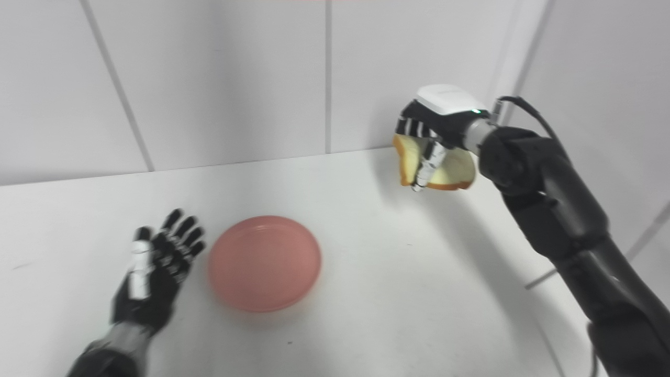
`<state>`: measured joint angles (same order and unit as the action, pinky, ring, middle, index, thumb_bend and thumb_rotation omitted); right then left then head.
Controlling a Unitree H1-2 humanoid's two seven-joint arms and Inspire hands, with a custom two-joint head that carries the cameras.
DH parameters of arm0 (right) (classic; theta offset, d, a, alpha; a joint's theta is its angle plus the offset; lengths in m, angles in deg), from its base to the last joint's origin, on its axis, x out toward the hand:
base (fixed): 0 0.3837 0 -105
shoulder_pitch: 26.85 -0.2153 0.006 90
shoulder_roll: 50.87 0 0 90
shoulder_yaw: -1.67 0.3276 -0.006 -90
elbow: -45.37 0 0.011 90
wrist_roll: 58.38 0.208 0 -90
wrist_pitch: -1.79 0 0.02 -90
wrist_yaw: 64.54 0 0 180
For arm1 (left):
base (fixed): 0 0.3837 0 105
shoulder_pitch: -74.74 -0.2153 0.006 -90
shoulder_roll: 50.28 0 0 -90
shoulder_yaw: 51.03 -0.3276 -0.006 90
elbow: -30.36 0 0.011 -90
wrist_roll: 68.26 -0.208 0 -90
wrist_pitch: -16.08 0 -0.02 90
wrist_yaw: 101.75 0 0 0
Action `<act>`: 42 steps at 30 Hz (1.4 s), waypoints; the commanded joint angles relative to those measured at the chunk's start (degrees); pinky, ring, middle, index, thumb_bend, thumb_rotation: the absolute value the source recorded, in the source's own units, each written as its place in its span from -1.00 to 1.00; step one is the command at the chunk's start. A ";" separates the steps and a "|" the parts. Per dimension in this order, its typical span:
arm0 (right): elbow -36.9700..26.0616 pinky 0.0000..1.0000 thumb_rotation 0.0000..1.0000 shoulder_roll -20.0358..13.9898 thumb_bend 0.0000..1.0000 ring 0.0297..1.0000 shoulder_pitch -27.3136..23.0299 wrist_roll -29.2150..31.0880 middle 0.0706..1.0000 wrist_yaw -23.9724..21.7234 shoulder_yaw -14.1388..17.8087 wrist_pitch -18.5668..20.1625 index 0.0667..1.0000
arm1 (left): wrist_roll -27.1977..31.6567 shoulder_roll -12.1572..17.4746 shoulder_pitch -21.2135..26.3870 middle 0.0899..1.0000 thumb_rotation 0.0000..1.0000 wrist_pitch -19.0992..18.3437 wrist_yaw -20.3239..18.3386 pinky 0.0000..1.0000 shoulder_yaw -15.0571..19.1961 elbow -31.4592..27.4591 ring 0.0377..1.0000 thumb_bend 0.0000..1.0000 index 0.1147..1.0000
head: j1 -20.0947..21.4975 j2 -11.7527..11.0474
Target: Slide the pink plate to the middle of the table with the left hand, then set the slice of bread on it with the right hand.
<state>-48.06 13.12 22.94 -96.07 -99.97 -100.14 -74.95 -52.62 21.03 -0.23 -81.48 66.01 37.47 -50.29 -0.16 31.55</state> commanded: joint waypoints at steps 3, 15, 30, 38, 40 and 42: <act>-0.54 -0.18 -1.00 3.29 0.02 -0.25 -4.83 0.46 -0.07 2.09 -0.59 -1.52 0.01 | -2.15 -1.71 0.28 0.85 0.84 -1.59 2.03 0.93 -0.96 1.61 0.88 0.55 0.83 | -1.57 0.00; 2.94 -0.22 -1.00 14.09 0.02 -0.25 -9.40 2.09 -0.07 2.90 -6.22 -5.62 0.01 | -3.58 -3.73 1.88 0.89 0.78 -1.92 3.11 0.96 -1.57 1.78 0.92 0.68 0.89 | -6.20 0.50; 3.38 -0.11 -1.00 19.69 0.03 -0.22 -10.88 -0.49 -0.04 -2.19 -12.63 -2.07 -0.08 | -3.48 -4.00 2.39 0.90 0.84 -0.64 3.45 0.94 -1.09 0.89 0.90 0.59 0.92 | -5.15 1.93; 4.18 0.30 -1.00 20.22 0.03 -0.13 -10.55 -3.45 -0.08 -5.57 -15.23 -0.25 -0.10 | -3.12 -4.34 2.19 0.91 0.82 -1.95 4.04 0.95 -0.66 -0.51 0.91 0.59 0.92 | -4.37 2.61; 4.05 0.22 -1.00 20.17 0.04 -0.14 -10.75 -4.28 -0.09 -7.79 -16.03 0.88 -0.08 | -3.00 -4.49 2.15 0.90 0.82 -2.32 4.27 0.95 -0.50 -0.87 0.91 0.58 0.93 | -4.28 2.72; 3.95 -0.20 -1.00 20.17 0.02 -0.26 -10.78 -4.68 -0.10 -9.47 -16.53 1.98 0.01 | -3.06 -4.64 2.08 0.90 0.83 -2.71 4.56 0.94 -0.38 -1.29 0.91 0.56 0.92 | -4.20 2.87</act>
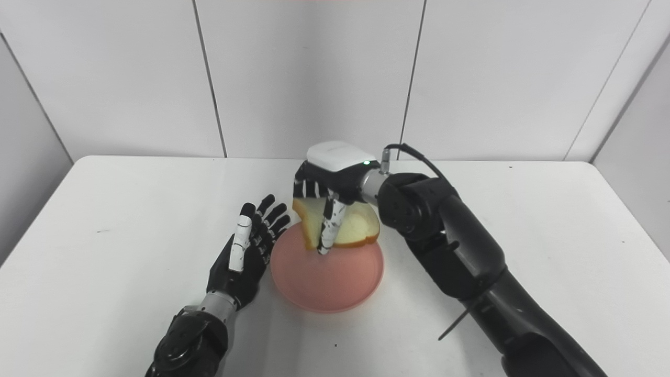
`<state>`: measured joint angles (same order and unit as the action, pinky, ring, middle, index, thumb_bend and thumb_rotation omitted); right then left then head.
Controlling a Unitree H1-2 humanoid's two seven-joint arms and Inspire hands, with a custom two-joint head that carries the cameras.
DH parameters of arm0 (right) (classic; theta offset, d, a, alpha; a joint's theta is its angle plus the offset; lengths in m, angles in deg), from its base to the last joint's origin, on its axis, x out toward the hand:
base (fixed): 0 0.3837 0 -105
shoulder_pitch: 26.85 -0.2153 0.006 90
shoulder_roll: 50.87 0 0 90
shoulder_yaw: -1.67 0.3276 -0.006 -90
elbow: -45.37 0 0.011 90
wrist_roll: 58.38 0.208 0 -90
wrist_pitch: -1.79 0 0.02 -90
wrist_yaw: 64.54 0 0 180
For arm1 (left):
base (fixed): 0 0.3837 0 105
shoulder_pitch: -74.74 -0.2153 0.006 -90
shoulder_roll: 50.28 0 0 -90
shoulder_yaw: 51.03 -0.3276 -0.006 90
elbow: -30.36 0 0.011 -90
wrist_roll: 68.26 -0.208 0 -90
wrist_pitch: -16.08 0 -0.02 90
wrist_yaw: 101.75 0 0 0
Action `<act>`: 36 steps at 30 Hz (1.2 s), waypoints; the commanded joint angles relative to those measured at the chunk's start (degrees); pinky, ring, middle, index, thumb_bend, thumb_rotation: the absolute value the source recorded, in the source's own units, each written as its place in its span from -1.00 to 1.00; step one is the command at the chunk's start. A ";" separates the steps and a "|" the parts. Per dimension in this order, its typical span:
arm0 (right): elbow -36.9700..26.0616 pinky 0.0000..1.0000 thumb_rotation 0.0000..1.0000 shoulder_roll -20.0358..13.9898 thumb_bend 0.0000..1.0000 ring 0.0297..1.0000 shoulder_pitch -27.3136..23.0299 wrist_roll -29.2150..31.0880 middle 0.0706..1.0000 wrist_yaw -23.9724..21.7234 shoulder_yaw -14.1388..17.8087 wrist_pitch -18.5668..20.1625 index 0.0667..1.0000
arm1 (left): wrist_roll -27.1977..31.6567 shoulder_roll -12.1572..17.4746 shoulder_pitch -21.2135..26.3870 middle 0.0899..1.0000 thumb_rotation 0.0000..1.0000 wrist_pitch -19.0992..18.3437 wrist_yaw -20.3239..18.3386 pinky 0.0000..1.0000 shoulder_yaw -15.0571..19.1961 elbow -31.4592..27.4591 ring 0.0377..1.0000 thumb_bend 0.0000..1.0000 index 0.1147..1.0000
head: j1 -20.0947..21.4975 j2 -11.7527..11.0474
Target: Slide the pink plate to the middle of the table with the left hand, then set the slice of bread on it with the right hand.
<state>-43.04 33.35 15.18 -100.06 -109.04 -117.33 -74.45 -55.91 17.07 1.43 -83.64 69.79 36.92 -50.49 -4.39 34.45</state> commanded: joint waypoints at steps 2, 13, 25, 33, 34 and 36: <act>-1.14 -0.24 -1.00 -0.07 0.02 -0.28 -2.94 -1.05 -0.11 -1.40 0.21 1.96 0.03 | 0.15 -0.72 0.34 0.89 0.83 -0.98 0.97 0.94 0.21 -1.51 0.90 0.56 0.91 | 0.12 0.12; 0.99 -0.33 -1.00 0.16 0.02 -0.30 -0.98 0.14 -0.12 -1.41 -1.06 -0.69 0.03 | 0.79 -0.47 0.51 0.89 0.82 -1.07 0.66 0.95 0.33 -1.70 0.91 0.55 0.90 | 0.46 0.47; 0.81 0.02 -0.84 0.98 0.37 0.19 0.54 -0.12 0.29 0.71 -0.95 -0.10 0.45 | 0.51 -0.54 0.76 0.90 0.81 -0.57 0.77 0.93 0.41 -1.50 0.90 0.57 0.89 | 0.60 0.60; -2.35 0.63 -0.15 0.64 0.59 0.84 0.35 -1.23 0.94 0.22 -0.47 0.47 0.93 | 0.78 -0.10 0.89 0.92 0.85 -0.72 0.00 0.94 0.17 -1.59 0.93 0.54 0.93 | 0.67 0.49; -2.71 0.63 -0.12 0.69 0.61 0.85 0.37 -1.67 0.96 0.48 -0.41 0.63 0.95 | 0.83 -0.14 0.84 0.93 0.86 -0.91 0.05 0.94 0.18 -1.75 0.94 0.54 0.93 | 0.67 0.49; -3.29 0.64 -0.06 0.74 0.65 0.89 0.40 -2.43 0.99 0.84 -0.34 0.75 0.97 | 0.92 -0.26 0.75 0.93 0.86 -1.19 0.19 0.96 0.21 -1.96 0.96 0.53 0.93 | 0.66 0.39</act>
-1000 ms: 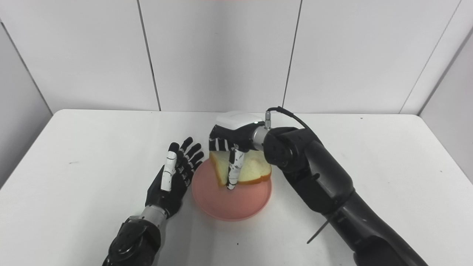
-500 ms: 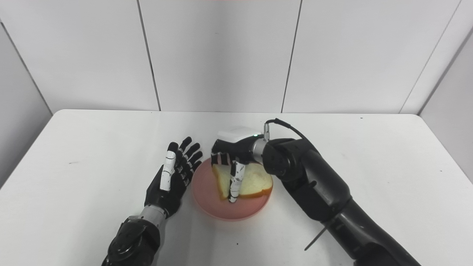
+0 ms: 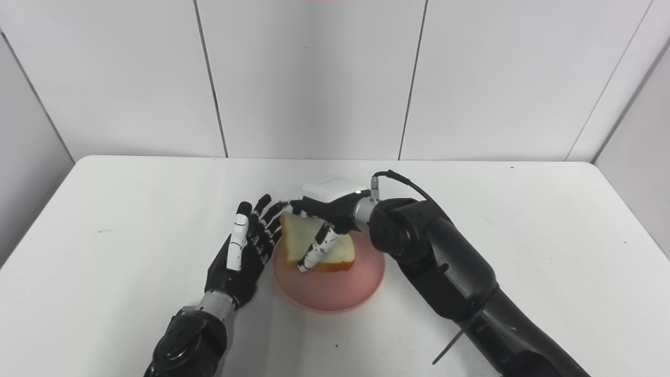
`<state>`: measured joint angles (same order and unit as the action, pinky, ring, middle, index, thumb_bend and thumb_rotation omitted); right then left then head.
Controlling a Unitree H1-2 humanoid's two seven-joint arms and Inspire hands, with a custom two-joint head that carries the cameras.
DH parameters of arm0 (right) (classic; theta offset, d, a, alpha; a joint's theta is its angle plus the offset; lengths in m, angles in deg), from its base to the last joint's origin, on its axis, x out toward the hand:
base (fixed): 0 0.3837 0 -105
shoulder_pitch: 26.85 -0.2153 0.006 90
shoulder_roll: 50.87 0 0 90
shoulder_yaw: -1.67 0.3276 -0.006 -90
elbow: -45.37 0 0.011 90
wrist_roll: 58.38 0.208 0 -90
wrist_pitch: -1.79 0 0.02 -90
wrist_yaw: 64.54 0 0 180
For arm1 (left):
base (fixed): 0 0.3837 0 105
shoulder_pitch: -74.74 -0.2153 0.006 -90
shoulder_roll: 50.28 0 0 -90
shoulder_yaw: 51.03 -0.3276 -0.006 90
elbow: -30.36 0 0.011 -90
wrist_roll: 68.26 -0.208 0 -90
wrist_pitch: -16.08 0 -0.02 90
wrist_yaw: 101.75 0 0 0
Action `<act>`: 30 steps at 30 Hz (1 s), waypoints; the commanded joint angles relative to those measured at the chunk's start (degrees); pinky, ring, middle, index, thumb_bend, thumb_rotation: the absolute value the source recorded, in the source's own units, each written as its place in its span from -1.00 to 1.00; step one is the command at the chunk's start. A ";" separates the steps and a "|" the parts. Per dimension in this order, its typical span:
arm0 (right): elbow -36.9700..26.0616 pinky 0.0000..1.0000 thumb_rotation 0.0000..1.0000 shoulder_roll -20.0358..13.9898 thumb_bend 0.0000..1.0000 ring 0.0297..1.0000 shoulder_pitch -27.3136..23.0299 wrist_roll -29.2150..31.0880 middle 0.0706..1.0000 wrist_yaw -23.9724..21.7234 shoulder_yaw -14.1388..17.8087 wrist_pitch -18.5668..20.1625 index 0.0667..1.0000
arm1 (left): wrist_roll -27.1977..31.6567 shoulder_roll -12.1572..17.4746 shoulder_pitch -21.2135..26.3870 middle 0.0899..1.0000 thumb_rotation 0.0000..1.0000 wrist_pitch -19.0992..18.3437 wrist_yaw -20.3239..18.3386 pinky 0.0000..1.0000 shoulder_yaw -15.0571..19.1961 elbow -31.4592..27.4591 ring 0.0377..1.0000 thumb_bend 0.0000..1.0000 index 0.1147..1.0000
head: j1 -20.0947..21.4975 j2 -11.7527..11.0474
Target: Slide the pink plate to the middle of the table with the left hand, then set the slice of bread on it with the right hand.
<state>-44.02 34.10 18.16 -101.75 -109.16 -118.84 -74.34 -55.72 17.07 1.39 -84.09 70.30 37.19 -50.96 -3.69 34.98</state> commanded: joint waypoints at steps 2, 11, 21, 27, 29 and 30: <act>-2.75 0.67 -0.04 0.02 0.65 0.89 -2.61 -1.01 1.00 1.08 1.45 0.57 0.99 | 0.76 -0.36 0.75 0.95 0.87 -0.78 -0.26 0.98 -0.05 -1.48 0.99 0.53 0.93 | -0.04 -0.14; -5.11 0.60 -0.20 -0.60 0.74 0.92 -3.92 -1.95 1.00 -1.54 2.92 3.03 0.97 | 0.41 -0.28 0.57 0.94 0.86 -1.05 -0.16 0.94 -0.34 -1.94 0.96 0.54 0.92 | 0.21 -0.07; -8.06 0.68 -0.21 -2.15 0.86 0.94 -3.44 -2.06 0.99 -5.58 4.01 5.21 0.96 | 0.61 0.04 0.08 0.90 0.81 -0.51 -0.50 0.94 0.07 -2.50 0.91 0.57 0.91 | 1.16 -0.10; -11.70 0.69 -0.01 -1.54 0.86 0.95 3.34 4.22 1.00 1.81 13.11 4.48 0.99 | -0.32 0.13 -0.63 0.88 0.83 -0.53 0.40 0.90 -0.07 -4.92 0.87 0.56 0.89 | 1.85 -0.82; -11.91 0.64 0.20 -0.80 0.91 0.89 6.39 6.02 0.98 5.12 15.92 4.56 1.00 | -0.83 0.32 -0.99 0.88 0.85 -0.54 0.61 0.91 -0.30 -5.89 0.87 0.55 0.90 | 1.95 -1.07; -12.06 0.70 0.37 -0.43 0.91 0.90 7.72 6.66 0.99 6.43 16.98 4.85 1.00 | -1.08 0.45 -1.14 0.89 0.85 -0.57 0.70 0.93 -0.44 -6.32 0.88 0.56 0.91 | 1.97 -1.12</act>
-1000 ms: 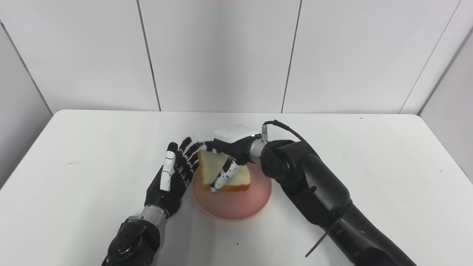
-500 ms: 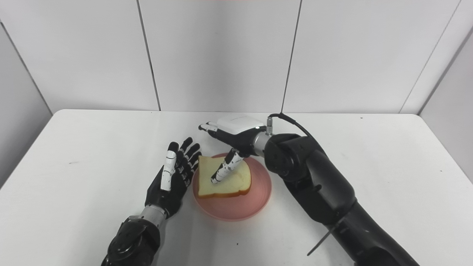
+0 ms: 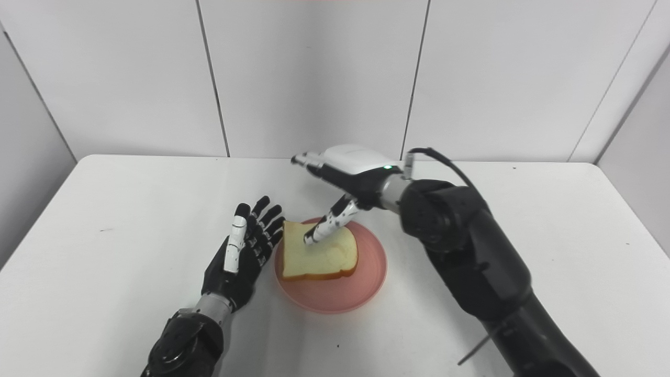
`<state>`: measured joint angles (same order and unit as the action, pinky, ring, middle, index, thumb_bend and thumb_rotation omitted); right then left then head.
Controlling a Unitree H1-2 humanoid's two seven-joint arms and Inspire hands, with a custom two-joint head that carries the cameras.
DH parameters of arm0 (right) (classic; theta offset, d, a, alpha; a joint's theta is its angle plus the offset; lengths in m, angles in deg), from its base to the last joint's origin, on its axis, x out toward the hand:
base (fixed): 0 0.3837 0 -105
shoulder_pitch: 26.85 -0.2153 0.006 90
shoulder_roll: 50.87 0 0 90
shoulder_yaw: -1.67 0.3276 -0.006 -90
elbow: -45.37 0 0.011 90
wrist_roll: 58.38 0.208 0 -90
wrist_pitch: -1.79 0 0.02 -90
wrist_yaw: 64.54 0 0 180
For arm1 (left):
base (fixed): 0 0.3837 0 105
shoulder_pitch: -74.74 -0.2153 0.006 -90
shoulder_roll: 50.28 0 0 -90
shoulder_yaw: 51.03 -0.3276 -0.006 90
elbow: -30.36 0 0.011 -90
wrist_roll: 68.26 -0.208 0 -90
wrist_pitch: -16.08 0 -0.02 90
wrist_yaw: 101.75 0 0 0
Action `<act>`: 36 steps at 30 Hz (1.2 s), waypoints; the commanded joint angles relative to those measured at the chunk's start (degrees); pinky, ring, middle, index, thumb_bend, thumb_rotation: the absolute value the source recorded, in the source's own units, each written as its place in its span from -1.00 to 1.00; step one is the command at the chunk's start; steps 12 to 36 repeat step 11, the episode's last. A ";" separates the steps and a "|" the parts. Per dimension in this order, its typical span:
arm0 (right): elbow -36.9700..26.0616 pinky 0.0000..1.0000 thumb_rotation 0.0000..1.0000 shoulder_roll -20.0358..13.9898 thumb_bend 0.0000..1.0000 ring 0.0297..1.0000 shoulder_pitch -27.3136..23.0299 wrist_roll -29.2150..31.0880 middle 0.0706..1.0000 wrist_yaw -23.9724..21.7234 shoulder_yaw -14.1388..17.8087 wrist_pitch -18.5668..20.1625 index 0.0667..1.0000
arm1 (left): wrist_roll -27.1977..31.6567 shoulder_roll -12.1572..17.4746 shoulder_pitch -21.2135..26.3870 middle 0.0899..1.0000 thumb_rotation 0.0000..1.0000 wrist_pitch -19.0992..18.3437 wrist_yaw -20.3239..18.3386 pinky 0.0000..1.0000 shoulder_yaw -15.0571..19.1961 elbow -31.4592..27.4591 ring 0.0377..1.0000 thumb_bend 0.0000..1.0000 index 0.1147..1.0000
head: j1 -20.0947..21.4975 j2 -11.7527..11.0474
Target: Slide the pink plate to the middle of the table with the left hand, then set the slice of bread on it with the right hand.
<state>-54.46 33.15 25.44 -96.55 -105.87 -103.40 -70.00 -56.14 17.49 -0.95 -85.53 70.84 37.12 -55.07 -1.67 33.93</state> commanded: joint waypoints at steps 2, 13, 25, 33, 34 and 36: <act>-2.11 0.77 0.57 1.65 0.85 0.93 4.14 3.69 1.00 6.13 4.04 0.74 1.00 | -1.66 0.31 0.74 0.89 0.85 1.64 0.45 0.94 -0.74 -3.04 0.89 0.57 0.91 | 0.06 -0.34; -5.18 0.88 1.00 8.87 0.73 1.00 17.04 11.79 1.00 15.98 10.06 3.44 1.00 | -5.40 1.09 -0.92 0.90 0.87 3.57 1.39 0.96 -1.47 -5.36 0.90 0.55 0.91 | 1.44 -1.90; -5.18 0.88 1.00 8.87 0.73 1.00 17.04 11.79 1.00 15.98 10.06 3.44 1.00 | -5.40 1.09 -0.92 0.90 0.87 3.57 1.39 0.96 -1.47 -5.36 0.90 0.55 0.91 | 1.44 -1.90; -5.18 0.88 1.00 8.87 0.73 1.00 17.04 11.79 1.00 15.98 10.06 3.44 1.00 | -5.40 1.09 -0.92 0.90 0.87 3.57 1.39 0.96 -1.47 -5.36 0.90 0.55 0.91 | 1.44 -1.90; -5.18 0.88 1.00 8.87 0.73 1.00 17.04 11.79 1.00 15.98 10.06 3.44 1.00 | -5.40 1.09 -0.92 0.90 0.87 3.57 1.39 0.96 -1.47 -5.36 0.90 0.55 0.91 | 1.44 -1.90; -5.18 0.88 1.00 8.87 0.73 1.00 17.04 11.79 1.00 15.98 10.06 3.44 1.00 | -5.40 1.09 -0.92 0.90 0.87 3.57 1.39 0.96 -1.47 -5.36 0.90 0.55 0.91 | 1.44 -1.90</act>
